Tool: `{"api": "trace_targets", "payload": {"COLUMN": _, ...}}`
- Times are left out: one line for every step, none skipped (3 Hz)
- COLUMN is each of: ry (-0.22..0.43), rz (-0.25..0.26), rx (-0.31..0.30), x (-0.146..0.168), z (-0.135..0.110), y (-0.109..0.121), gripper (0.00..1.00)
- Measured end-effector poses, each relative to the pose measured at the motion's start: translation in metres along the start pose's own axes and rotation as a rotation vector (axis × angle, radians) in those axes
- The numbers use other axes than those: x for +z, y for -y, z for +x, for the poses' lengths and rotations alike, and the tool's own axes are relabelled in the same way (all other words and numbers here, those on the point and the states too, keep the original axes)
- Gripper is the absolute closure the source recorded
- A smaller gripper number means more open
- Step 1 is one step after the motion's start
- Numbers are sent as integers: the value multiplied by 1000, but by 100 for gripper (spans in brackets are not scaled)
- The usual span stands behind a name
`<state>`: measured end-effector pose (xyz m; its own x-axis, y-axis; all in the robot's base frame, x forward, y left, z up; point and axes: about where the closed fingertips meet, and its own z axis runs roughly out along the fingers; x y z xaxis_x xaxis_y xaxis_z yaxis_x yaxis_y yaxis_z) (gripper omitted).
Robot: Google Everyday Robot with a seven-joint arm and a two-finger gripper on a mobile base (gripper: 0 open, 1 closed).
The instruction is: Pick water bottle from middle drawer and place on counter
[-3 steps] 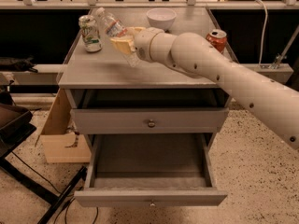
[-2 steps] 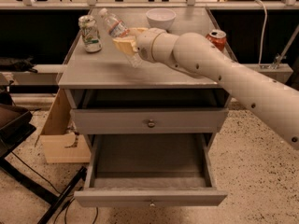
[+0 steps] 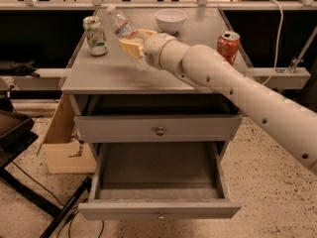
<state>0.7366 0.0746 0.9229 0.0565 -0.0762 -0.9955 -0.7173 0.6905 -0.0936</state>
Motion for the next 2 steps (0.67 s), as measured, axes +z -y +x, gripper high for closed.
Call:
{"api": "trace_targets", "payload": {"ry": 0, "rz": 0, "rx": 0, "x": 0, "z": 0, "y": 0, "gripper": 60}}
{"api": "trace_targets", "payload": {"ry": 0, "rz": 0, "rx": 0, "x": 0, "z": 0, "y": 0, "gripper": 37}}
